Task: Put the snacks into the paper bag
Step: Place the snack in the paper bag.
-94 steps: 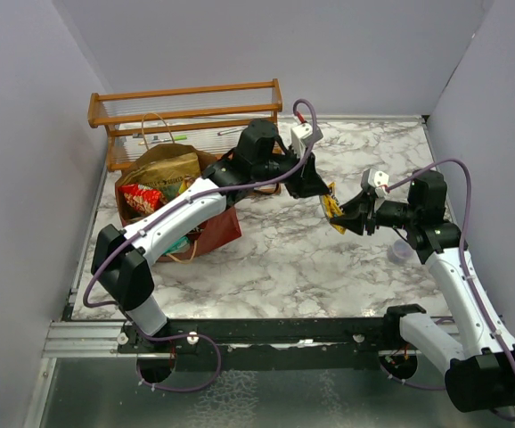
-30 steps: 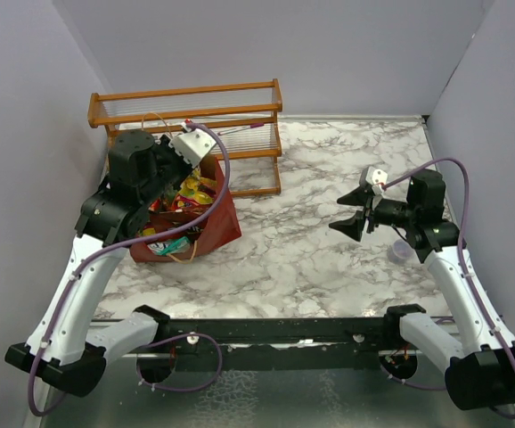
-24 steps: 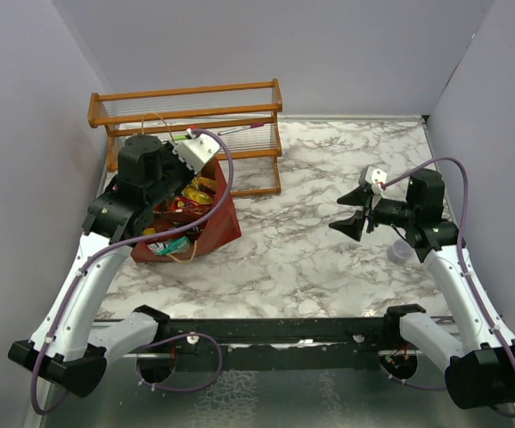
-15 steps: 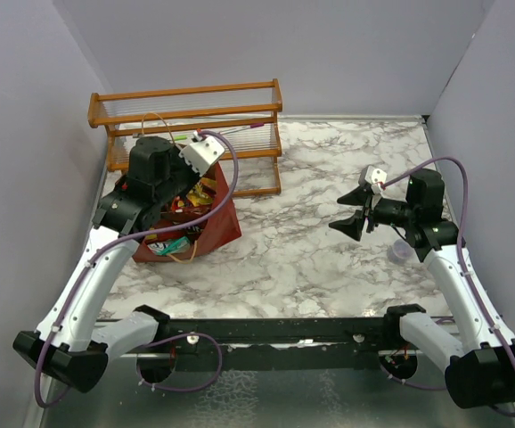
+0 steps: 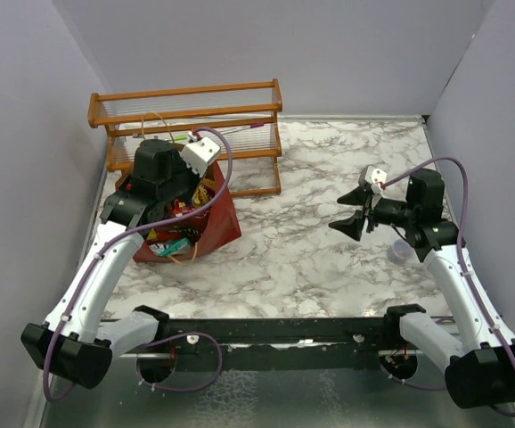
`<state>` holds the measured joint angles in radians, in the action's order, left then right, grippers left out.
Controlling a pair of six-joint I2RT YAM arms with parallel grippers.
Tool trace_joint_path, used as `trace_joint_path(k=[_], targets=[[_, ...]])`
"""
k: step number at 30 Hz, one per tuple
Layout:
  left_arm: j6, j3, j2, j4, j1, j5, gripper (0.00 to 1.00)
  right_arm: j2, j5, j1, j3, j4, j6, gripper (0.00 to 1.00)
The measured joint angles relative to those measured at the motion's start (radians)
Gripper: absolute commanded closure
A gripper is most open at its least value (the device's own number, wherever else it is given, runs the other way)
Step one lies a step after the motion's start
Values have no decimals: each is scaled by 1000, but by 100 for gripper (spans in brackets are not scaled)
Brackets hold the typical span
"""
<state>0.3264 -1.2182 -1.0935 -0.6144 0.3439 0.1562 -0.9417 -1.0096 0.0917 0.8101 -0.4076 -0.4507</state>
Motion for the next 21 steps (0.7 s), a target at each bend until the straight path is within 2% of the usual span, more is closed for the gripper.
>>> trace_joint_path(k=[8, 11, 17, 21], targets=[[-5, 66, -2, -11, -22, -55, 100, 0, 0, 0, 0, 0, 0, 31], [0, 84, -9, -25, -23, -85, 96, 0, 1, 0, 0, 0, 0, 31], [14, 116, -51, -65, -24, -145, 85, 0, 2, 0, 0, 0, 0, 31], [25, 119, -62, -83, -24, -170, 69, 0, 2, 0, 0, 0, 0, 31]])
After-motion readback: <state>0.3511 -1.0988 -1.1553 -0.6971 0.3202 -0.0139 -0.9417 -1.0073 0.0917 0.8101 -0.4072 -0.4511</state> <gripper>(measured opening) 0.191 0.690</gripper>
